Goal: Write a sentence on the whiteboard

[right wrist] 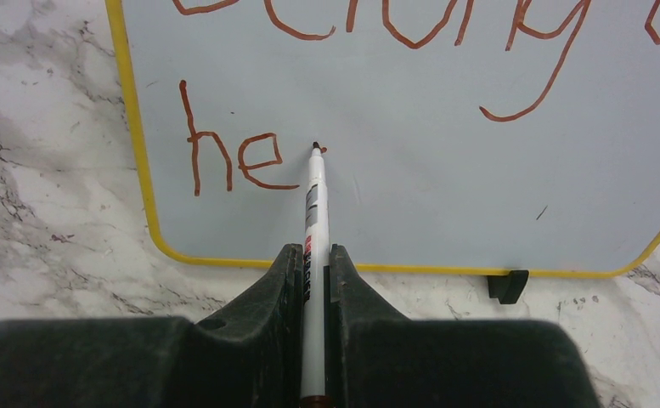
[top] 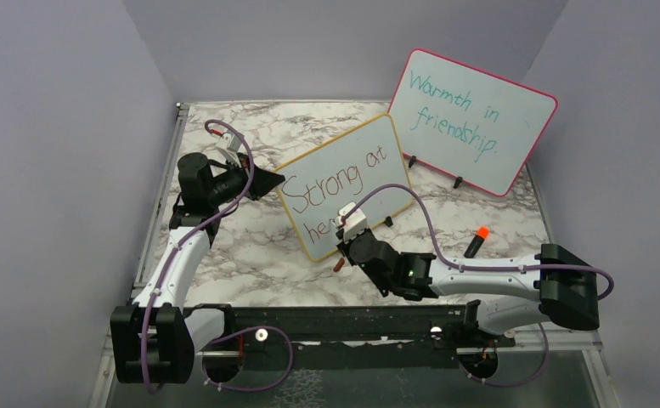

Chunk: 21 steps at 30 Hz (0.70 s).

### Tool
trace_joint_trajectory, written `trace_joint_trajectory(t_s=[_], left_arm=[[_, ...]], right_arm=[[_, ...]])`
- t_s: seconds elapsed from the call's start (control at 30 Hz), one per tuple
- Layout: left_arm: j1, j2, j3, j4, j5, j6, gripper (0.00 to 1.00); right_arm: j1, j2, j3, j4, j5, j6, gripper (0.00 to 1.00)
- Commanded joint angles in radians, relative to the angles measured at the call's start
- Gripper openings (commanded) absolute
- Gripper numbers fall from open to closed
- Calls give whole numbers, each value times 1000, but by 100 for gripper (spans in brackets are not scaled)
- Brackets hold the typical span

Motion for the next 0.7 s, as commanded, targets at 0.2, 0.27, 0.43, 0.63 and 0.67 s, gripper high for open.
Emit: trace_joint_trajectory(t_s=[0.2, 0.27, 0.43, 0.63, 0.67], left_arm=[[6, 17, 4, -66, -87, 78, 0], [6, 16, 4, -66, -89, 79, 0], [6, 15, 4, -67, -89, 79, 0], [6, 17, 4, -69, -92, 80, 0], [6, 16, 5, -69, -92, 79, 0]], right_arm=[[-4, 9, 31, 40, -51, -25, 1], [-4, 7, 30, 28, -64, -25, 1], [-4, -6, 20, 10, -96, -22, 1], [-4, -10, 16, -29, -120, -12, 1], [-4, -10, 15, -37, -121, -10, 1]])
